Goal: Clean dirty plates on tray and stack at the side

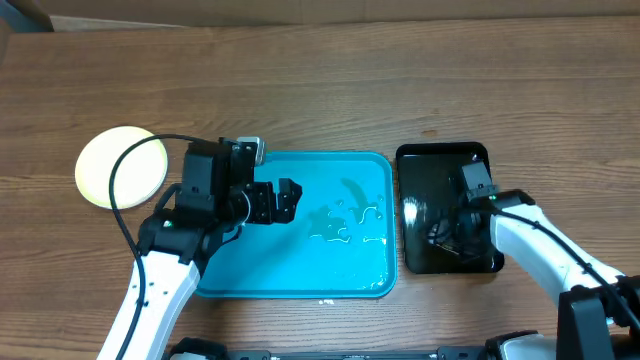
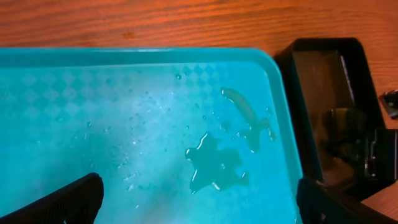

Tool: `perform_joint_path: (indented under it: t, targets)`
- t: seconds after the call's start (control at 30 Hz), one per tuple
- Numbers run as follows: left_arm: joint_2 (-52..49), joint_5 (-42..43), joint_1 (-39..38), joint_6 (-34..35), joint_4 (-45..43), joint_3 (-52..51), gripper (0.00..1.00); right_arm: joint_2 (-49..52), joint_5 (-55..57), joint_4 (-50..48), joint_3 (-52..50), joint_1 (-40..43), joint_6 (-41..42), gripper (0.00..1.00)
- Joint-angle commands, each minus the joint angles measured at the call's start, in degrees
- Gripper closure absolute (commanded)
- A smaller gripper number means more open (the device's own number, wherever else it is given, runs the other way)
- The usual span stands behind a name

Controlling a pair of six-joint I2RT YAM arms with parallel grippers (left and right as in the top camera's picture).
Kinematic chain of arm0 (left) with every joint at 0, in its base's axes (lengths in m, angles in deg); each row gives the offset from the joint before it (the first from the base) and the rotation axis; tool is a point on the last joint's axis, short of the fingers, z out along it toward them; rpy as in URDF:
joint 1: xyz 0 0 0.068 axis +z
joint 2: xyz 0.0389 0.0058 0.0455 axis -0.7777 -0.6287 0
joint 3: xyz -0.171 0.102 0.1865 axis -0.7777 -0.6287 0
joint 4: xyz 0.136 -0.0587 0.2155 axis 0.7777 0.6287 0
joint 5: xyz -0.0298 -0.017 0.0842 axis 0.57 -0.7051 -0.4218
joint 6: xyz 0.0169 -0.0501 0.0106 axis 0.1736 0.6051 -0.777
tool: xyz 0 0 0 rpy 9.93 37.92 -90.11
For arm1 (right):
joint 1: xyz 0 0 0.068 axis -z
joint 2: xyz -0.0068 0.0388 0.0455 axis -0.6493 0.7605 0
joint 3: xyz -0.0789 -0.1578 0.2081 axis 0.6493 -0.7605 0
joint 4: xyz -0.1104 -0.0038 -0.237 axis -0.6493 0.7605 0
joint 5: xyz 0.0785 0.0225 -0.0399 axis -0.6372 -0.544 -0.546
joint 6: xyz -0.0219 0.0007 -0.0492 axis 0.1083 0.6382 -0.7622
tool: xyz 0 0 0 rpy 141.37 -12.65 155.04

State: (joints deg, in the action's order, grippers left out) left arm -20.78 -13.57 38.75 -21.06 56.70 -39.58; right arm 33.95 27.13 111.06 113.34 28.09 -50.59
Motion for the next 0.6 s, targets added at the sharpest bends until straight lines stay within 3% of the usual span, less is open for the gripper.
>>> perform_joint_path:
  t: [0.0, 0.1, 0.13, 0.2, 0.4, 0.43, 0.5, 0.53, 0.57]
  targets:
    - [-0.07, -1.57, -0.11, -0.48, 0.72, 0.61, 0.0, -1.05, 1.38, -3.69, -2.36, 0.11, 0.31, 0.96]
    - [-0.46, -1.57, -0.11, -0.48, 0.7, 0.61, 0.0, -1.05, 1.11, -4.02, -1.11, 0.11, 0.26, 0.92]
    - [-0.55, -1.57, -0.11, -0.48, 0.72, 0.61, 0.0, -1.05, 0.44, -4.04, -0.39, 0.11, 0.24, 0.84]
    - [-0.9, -1.57, -0.11, -0.48, 0.72, 0.61, 0.0, -1.05, -2.14, -4.57, 0.92, 0.09, -0.22, 0.58]
    - [-1.75, -1.57, -0.11, -0.48, 0.74, 0.61, 0.0, -1.05, -8.55, -6.71, 1.29, -3.04, -1.95, 0.58]
    - [-1.92, -1.55, -0.11, -0.48, 0.72, 0.61, 0.0, -1.05, -7.69, -6.82, 1.29, -3.76, -2.51, 0.52]
    - [-2.27, -1.57, -0.11, -0.48, 0.74, 0.61, 0.0, -1.05, -3.32, -6.6, 1.29, -4.79, -2.71, 0.17]
    - [-2.47, -1.57, -0.11, -0.48, 0.7, 0.61, 0.0, -1.05, -1.18, -6.4, 1.29, -4.85, -2.62, 0.05]
    - [-2.64, -1.57, -0.11, -0.48, 0.76, 0.61, 0.0, -1.05, 0.46, -6.38, 1.29, -4.85, -2.03, 0.0]
